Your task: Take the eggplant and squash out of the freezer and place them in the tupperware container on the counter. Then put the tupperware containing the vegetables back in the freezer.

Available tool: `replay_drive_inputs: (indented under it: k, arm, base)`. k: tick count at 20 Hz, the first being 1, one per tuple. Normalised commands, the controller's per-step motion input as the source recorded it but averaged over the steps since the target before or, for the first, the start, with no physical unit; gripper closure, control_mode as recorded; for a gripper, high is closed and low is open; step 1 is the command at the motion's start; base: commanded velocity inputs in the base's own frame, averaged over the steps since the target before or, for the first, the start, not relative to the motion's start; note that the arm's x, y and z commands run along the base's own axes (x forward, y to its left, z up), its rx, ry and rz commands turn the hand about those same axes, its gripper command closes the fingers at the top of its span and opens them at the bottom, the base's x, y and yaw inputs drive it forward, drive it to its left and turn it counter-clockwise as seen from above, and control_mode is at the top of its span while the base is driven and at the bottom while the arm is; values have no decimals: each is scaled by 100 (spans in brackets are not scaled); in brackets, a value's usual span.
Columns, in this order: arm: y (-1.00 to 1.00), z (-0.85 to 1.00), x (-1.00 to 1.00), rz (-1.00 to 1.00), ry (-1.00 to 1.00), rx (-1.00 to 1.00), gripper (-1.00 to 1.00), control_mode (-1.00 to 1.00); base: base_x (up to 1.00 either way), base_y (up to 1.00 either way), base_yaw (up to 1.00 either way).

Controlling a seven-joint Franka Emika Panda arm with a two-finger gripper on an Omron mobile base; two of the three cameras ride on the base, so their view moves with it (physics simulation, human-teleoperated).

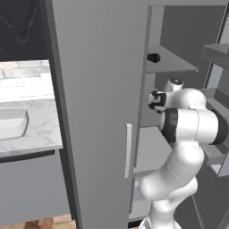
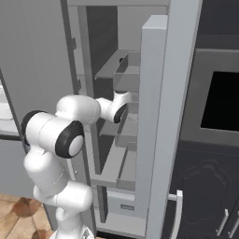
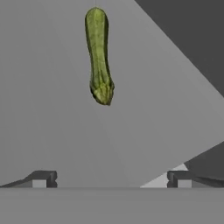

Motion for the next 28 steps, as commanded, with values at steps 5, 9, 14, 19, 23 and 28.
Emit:
replay_drive_inputs:
  k: [5, 9, 14, 19, 23, 28]
  arm:
    - [-18, -6, 36, 0, 1, 1, -100, -100]
    - [-12, -15, 31, 0, 0, 0, -100, -100]
    - [-3, -24, 27, 0, 0, 0, -100, -100]
    - [0, -25, 26, 0, 0, 0, -100, -100]
    - [-3, -16, 28, 0, 0, 0, -100, -100]
    - [-4, -14, 28, 0, 0, 0, -100, -100]
  base:
    - [0, 0, 0]
    - [0, 0, 0]
    - [0, 0, 0]
    - [0, 0, 0]
    - [0, 0, 0]
    - [0, 0, 0]
